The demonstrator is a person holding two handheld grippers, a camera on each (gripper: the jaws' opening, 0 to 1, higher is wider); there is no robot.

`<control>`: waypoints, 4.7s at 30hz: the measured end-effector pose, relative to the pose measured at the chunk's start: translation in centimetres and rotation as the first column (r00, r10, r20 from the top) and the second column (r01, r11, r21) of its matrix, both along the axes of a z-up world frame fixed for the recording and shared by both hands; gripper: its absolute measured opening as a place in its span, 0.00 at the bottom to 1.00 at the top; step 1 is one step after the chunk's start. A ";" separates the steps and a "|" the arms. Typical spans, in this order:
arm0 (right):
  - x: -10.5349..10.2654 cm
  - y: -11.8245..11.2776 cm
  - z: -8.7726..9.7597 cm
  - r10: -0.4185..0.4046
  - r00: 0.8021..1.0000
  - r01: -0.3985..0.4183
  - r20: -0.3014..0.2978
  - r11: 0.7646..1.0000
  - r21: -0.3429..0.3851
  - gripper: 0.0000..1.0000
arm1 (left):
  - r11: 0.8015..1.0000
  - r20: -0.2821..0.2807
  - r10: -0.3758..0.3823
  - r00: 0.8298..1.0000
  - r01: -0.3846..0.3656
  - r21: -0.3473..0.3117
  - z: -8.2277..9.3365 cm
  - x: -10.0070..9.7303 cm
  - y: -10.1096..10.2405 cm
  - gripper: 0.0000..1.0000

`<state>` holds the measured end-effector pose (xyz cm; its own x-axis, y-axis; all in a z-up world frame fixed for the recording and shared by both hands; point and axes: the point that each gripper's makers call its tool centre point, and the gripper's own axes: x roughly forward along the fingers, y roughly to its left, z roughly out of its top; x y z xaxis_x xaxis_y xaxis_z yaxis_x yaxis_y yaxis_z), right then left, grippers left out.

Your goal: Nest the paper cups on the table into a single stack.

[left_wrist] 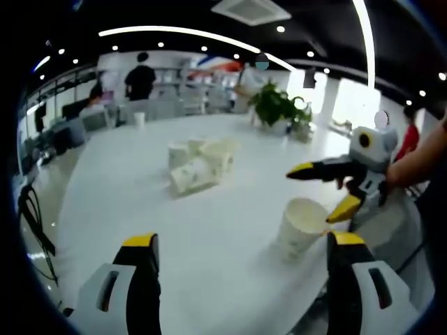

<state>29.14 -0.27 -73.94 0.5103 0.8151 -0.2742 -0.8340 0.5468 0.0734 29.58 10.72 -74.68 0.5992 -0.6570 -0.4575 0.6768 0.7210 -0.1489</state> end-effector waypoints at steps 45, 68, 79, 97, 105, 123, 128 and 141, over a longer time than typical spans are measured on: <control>3.8 -16.4 0.3 -0.312 0.950 0.313 0.020 0.948 -0.063 1.00 | 0.998 0.081 0.062 0.995 -0.063 0.006 0.5 1.4 1.9 0.98; 5.1 -17.1 0.5 -0.330 0.943 0.332 0.048 0.942 -0.057 1.00 | 0.997 0.072 0.074 0.995 -0.075 0.006 0.4 2.1 1.5 0.98; 6.4 -16.8 0.3 -0.340 0.939 0.342 0.052 0.939 -0.041 1.00 | 0.998 0.087 0.068 0.994 -0.069 0.007 0.9 2.2 1.5 0.98; 9.6 -16.0 0.6 -0.322 0.944 0.325 0.067 0.945 -0.035 1.00 | 0.998 0.082 0.055 0.995 -0.057 0.016 0.9 2.5 1.3 0.98; 11.5 -15.9 0.6 -0.330 0.942 0.331 0.061 0.943 -0.019 1.00 | 0.998 0.085 0.047 0.995 -0.049 0.029 0.9 3.1 1.4 0.98; 14.6 -16.1 0.3 -0.357 0.933 0.357 0.051 0.934 0.020 1.00 | 0.997 0.069 0.060 0.996 -0.064 0.047 0.3 3.4 1.9 0.98; 15.0 -15.7 0.2 -0.343 0.937 0.343 0.060 0.939 0.014 1.00 | 0.996 0.082 0.070 0.994 -0.075 0.055 0.4 3.4 2.1 0.98; 17.1 -14.5 -0.9 -0.333 0.942 0.333 0.042 0.943 0.007 0.97 | 0.995 0.063 0.081 0.995 -0.085 0.053 0.0 3.0 2.3 0.98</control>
<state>46.19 -14.76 -74.89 0.7640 0.5962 -0.2469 -0.6063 0.7942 0.0416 32.62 12.99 -74.71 0.6784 -0.5783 -0.4532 0.6209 0.7810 -0.0672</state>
